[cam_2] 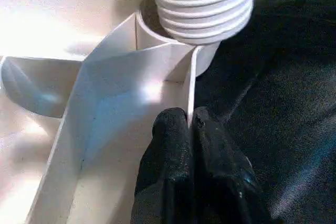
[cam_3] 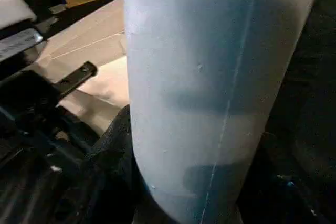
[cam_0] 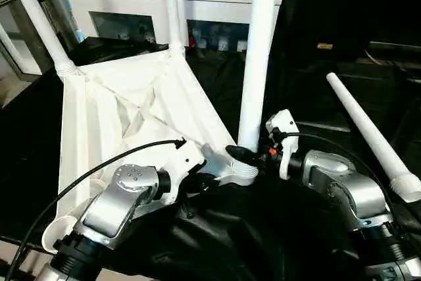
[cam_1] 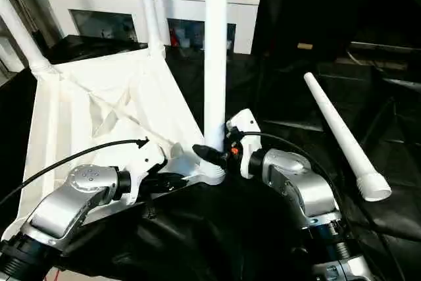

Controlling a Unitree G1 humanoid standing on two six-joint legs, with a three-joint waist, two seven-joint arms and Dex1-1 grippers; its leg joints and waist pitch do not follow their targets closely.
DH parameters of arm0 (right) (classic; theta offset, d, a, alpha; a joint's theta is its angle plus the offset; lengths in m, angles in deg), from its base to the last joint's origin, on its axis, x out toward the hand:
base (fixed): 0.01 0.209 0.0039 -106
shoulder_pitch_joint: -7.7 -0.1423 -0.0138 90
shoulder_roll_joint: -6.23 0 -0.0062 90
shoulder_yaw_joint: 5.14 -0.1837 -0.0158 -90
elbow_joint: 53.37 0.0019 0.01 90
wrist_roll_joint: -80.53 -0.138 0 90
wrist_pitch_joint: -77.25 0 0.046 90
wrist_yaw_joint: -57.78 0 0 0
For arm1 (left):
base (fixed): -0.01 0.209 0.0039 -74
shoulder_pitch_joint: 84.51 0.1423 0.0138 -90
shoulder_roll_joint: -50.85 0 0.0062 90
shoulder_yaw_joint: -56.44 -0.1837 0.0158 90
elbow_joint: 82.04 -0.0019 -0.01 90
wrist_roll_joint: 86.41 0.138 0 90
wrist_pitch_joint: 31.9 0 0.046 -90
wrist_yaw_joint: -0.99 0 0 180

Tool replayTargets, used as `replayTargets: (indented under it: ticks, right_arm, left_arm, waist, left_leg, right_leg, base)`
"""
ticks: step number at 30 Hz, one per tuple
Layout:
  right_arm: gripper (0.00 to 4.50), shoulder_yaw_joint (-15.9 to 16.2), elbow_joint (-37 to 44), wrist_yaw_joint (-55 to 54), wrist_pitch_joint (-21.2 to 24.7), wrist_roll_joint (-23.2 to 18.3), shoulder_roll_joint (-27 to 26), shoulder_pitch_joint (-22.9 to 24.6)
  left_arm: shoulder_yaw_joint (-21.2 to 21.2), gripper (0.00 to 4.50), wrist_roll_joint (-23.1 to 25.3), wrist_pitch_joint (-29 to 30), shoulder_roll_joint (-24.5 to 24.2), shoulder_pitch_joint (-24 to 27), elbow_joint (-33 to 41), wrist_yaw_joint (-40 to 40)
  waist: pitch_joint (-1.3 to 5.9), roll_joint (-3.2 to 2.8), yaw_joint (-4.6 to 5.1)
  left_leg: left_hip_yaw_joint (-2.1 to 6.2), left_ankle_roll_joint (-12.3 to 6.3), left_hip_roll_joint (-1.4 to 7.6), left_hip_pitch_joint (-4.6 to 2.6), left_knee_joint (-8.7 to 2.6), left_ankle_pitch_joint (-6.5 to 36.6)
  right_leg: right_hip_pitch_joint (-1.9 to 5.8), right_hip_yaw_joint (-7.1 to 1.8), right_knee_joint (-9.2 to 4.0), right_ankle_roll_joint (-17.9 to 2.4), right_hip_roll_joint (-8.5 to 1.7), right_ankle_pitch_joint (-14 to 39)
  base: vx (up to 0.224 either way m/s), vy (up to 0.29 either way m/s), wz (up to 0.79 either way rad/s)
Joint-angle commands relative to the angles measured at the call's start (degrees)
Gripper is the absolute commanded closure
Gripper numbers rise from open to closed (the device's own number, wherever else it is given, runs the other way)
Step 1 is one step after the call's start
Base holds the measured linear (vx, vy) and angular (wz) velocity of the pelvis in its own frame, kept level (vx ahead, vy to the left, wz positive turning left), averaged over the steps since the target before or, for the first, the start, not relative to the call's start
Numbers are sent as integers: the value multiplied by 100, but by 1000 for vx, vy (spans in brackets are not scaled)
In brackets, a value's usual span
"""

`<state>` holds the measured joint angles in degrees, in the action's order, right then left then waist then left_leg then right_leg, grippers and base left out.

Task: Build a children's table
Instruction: Insert table leg to table base

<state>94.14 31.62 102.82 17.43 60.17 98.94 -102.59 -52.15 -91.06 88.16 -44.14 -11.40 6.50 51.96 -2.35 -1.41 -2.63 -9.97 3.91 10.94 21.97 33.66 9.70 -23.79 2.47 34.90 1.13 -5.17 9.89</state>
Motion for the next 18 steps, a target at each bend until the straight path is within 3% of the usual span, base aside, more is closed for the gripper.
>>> replayTargets:
  ticks: [1,3,8,9,10,11,12,16,17,18]
  right_arm:
    - [258,160,22,89,90,-12,-13,-71]
    - [258,186,-71,99,55,34,-20,-104]
    - [258,244,-317,160,-60,160,-66,-215]
    - [258,241,-402,145,-122,200,-92,-246]
    - [258,225,-529,113,-205,247,-136,-290]
    - [258,210,-657,87,-260,275,-170,-335]
    - [258,205,-728,78,-291,291,-182,-359]
    - [258,199,-1002,37,-418,378,-236,-440]
    - [258,171,-1046,37,-439,372,-258,-454]
    - [258,143,-1085,40,-460,359,-280,-464]
  left_arm:
    - [48,450,-129,-54,40,-31,-88,8]
    - [45,450,-131,-58,32,-38,-90,23]
    - [59,450,-169,-19,30,-60,-55,47]
    - [64,450,-176,-20,19,-57,-50,58]
    - [69,450,-186,-27,-1,-50,-50,78]
    - [67,450,-186,-44,-21,-47,-56,99]
    - [63,450,-184,-51,-28,-48,-59,107]
    - [33,450,-179,-56,-42,-57,-70,143]
    - [30,450,-179,-51,-35,-72,-76,140]
    - [28,450,-178,-50,-28,-83,-82,134]
  waist:
    - [301,115,-42]
    - [301,147,-44]
    - [305,138,-38]
    - [303,109,-41]
    - [298,130,-25]
    - [305,93,-19]
    - [300,107,-4]
    - [318,106,-6]
    - [315,134,-2]
    - [316,119,-6]
  left_leg:
    - [22,-84,120,-48,-406,1610]
    - [25,-79,120,-42,-409,1619]
    - [27,-77,124,-42,-408,1610]
    - [30,-68,124,-46,-410,1633]
    - [30,-53,116,-35,-410,1684]
    - [34,-26,115,-43,-409,1715]
    - [33,-21,113,-41,-410,1731]
    - [29,-50,124,-48,-405,1613]
    - [28,-65,121,-33,-411,1610]
    - [29,-69,121,-41,-410,1622]
  right_leg:
    - [241,-162,-520,-768,-203,2340]
    - [239,-161,-524,-735,-204,2397]
    - [232,-160,-511,-802,-206,2261]
    - [226,-160,-508,-810,-206,2279]
    - [229,-154,-523,-798,-208,2379]
    - [220,-154,-526,-804,-214,2415]
    - [219,-153,-532,-806,-204,2422]
    - [240,-158,-483,-955,-193,1984]
    - [255,-151,-482,-951,-188,1975]
    - [251,-152,-483,-947,-195,2017]
  base:
    - [0,0,0]
    - [0,0,0]
    - [0,0,0]
    - [0,0,0]
    - [0,0,0]
    - [0,0,0]
    - [0,0,0]
    - [0,0,0]
    - [0,0,0]
    - [0,0,0]
